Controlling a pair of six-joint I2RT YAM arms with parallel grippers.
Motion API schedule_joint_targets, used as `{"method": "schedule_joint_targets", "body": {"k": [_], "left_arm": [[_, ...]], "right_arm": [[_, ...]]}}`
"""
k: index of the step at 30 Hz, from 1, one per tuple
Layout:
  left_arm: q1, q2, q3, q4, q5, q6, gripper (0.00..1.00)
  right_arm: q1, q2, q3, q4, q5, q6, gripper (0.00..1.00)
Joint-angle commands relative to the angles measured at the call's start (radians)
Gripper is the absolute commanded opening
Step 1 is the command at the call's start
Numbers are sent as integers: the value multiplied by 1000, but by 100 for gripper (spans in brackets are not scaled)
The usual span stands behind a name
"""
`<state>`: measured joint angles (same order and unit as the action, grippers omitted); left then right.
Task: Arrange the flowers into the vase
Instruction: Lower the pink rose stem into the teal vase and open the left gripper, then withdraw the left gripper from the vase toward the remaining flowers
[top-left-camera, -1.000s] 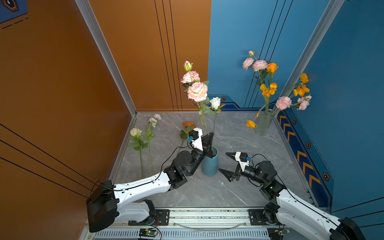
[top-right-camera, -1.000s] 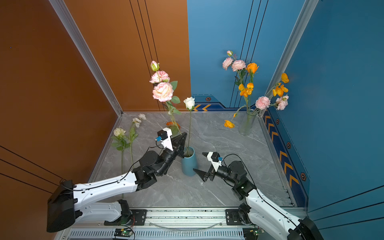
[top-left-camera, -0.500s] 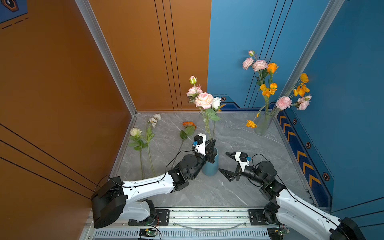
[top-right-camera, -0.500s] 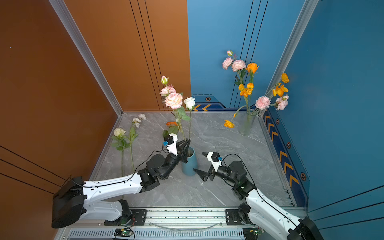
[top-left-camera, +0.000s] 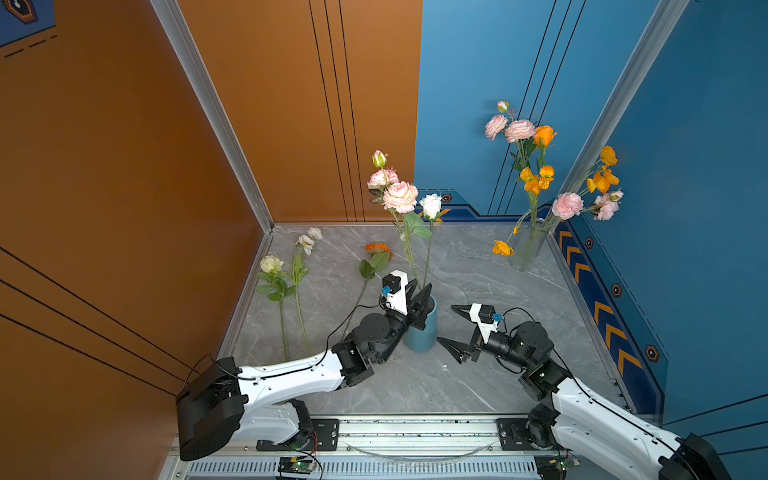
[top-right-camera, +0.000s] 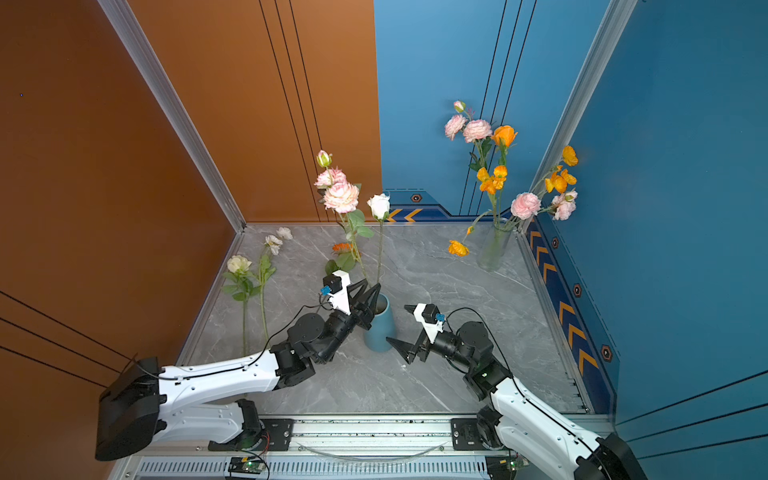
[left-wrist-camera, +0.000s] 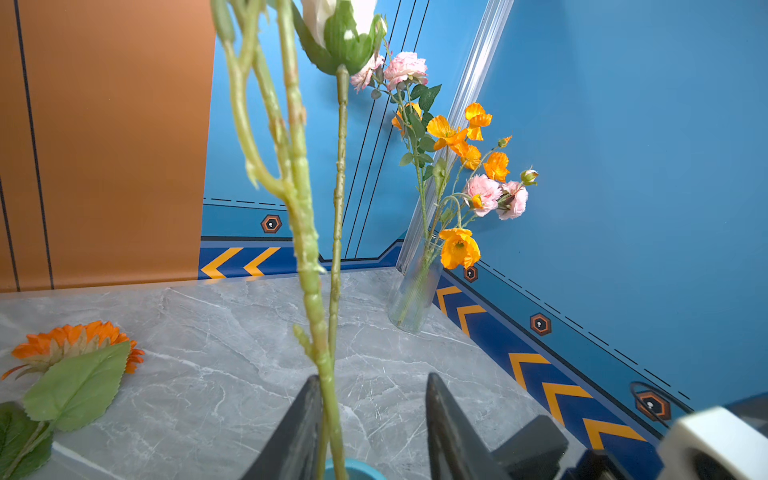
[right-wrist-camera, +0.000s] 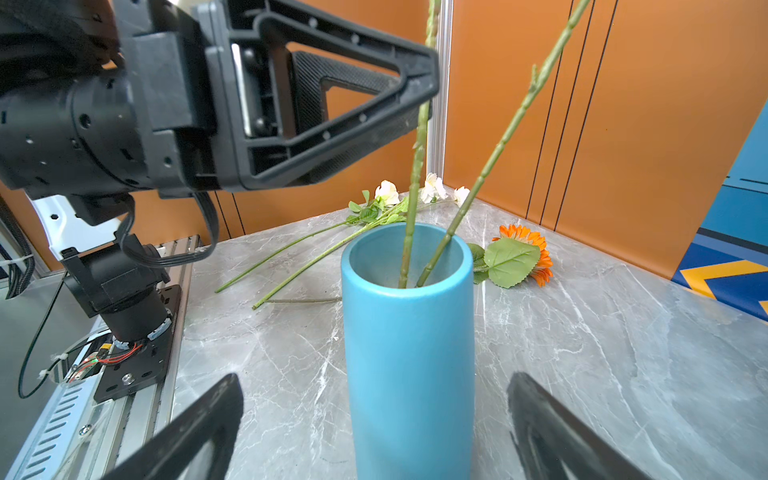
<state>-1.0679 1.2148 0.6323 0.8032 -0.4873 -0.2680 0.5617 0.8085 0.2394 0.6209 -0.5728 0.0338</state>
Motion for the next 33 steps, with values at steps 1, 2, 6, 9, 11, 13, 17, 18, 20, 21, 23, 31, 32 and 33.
{"method": "schedule_joint_targets", "body": {"k": [1, 2, 6, 9, 11, 13, 17, 18, 20, 21, 23, 31, 32, 33], "left_arm": [[-27, -79, -39, -12, -74, 29, 49], [-28, -108, -47, -51, -89, 29, 50], [-27, -232, -56, -226, -94, 55, 53], [-18, -339, -59, -349, -82, 78, 59], [-1, -407, -34, -486, -69, 87, 59], [18, -463, -4, -616, -70, 93, 59], [94, -512, 124, -947, -127, 89, 56], [118, -508, 160, -1043, -156, 79, 54], [209, -472, 242, -1239, -186, 34, 49], [267, -441, 276, -1323, -157, 7, 48], [414, -370, 322, -1443, -19, -37, 47], [768, -234, 225, -1449, 118, -223, 38], [810, -216, 212, -1423, 127, -221, 38], [840, -195, 203, -1404, 129, -217, 38]], "right_arm": [[-4, -16, 0, 23, -2, 18, 100], [-4, -19, 0, 20, -2, 17, 100], [-4, -35, 1, 13, -4, 17, 100], [-2, -47, 4, 3, -10, 17, 100], [3, -57, 7, -13, -12, 11, 100], [18, -63, 19, -49, -5, -11, 100], [54, -68, 37, -91, -13, -41, 100], [63, -66, 47, -109, -20, -50, 100], [88, -66, 62, -140, -20, -73, 100], [97, -65, 64, -147, -14, -82, 100], [109, -62, 67, -157, -2, -96, 100], [109, -72, 64, -159, -2, -99, 100], [109, -73, 63, -159, -1, -100, 100], [109, -72, 61, -158, 1, -99, 100]]}}
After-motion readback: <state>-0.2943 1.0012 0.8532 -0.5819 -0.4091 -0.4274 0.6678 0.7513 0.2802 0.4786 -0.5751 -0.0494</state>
